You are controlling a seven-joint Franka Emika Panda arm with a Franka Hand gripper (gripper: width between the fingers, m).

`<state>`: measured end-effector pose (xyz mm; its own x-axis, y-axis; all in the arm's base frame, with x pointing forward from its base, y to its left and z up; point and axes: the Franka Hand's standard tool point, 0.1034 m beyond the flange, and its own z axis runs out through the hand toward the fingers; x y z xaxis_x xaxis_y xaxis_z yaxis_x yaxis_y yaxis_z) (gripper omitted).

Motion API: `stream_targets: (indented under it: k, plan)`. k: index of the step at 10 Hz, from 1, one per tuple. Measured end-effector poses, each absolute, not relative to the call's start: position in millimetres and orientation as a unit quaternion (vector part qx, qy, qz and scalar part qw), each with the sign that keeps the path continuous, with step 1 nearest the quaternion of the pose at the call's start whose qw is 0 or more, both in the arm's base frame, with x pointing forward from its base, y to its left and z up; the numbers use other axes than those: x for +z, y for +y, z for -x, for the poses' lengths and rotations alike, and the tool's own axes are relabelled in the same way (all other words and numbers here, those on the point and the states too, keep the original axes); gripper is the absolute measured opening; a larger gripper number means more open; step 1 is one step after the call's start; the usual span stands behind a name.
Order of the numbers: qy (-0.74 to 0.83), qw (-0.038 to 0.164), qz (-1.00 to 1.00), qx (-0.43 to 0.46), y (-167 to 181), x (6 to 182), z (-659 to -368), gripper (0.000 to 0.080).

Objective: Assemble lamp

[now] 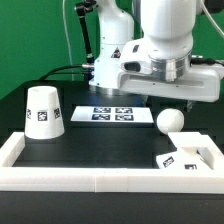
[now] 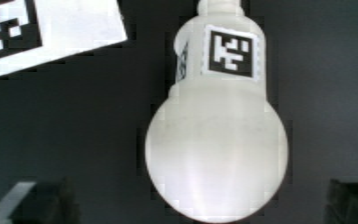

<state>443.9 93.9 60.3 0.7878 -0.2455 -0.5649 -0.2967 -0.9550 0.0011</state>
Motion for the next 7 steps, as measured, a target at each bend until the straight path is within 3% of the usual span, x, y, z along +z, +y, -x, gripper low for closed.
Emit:
stream_targets:
  k: [3, 7]
  plan:
    - [0.138, 0.048, 0.914, 0.38, 89, 54.8, -440, 0.0698]
    - [0.128, 0.05, 0.918, 0.372, 97, 45.1, -441, 0.0698]
